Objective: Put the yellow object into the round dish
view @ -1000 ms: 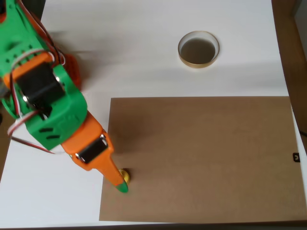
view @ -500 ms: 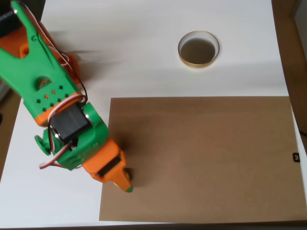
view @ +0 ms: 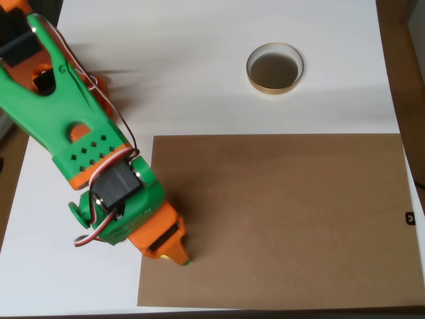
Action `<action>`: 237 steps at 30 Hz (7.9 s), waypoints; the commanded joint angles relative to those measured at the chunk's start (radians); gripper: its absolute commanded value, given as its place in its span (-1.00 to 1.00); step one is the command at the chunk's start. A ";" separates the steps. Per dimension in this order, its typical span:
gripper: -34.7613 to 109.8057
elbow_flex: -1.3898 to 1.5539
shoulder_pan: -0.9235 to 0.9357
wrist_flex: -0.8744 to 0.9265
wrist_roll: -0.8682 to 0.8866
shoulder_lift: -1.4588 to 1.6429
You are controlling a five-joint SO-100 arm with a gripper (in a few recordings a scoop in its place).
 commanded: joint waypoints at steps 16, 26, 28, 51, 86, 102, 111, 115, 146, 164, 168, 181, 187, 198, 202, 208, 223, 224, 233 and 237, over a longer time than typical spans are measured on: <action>-0.30 -0.074 0.038 -0.025 -0.009 -0.014; -0.49 -0.097 0.034 -0.029 0.000 -0.038; -0.52 -0.100 0.034 -0.025 0.002 -0.038; -0.53 0.080 -0.164 0.069 -0.012 0.480; -0.53 0.100 -1.046 0.169 -0.135 0.463; -0.53 -0.259 -1.180 0.161 -0.118 0.052; -0.53 -0.422 -1.167 0.155 -0.121 -0.086; -0.53 -0.529 -1.167 0.172 -0.114 -0.164; -0.24 -0.747 -1.183 0.212 -0.094 -0.397; -0.07 -0.436 -1.150 0.222 -0.242 0.000; -0.06 -0.239 -1.112 0.216 -0.330 0.178; -0.08 0.066 -0.727 0.304 -0.485 0.716; -0.09 0.137 -0.431 0.245 -0.471 0.871; -0.12 0.305 -0.026 0.092 -0.380 1.075; -0.18 0.403 0.078 0.017 -0.301 1.150; -0.13 0.512 0.152 -0.038 -0.184 1.278; -0.14 0.904 0.207 -0.206 0.028 1.638; -0.14 0.923 0.207 -0.207 0.035 1.669; -0.12 1.055 0.195 -0.198 0.081 1.812; -0.13 1.080 0.202 -0.207 0.081 1.812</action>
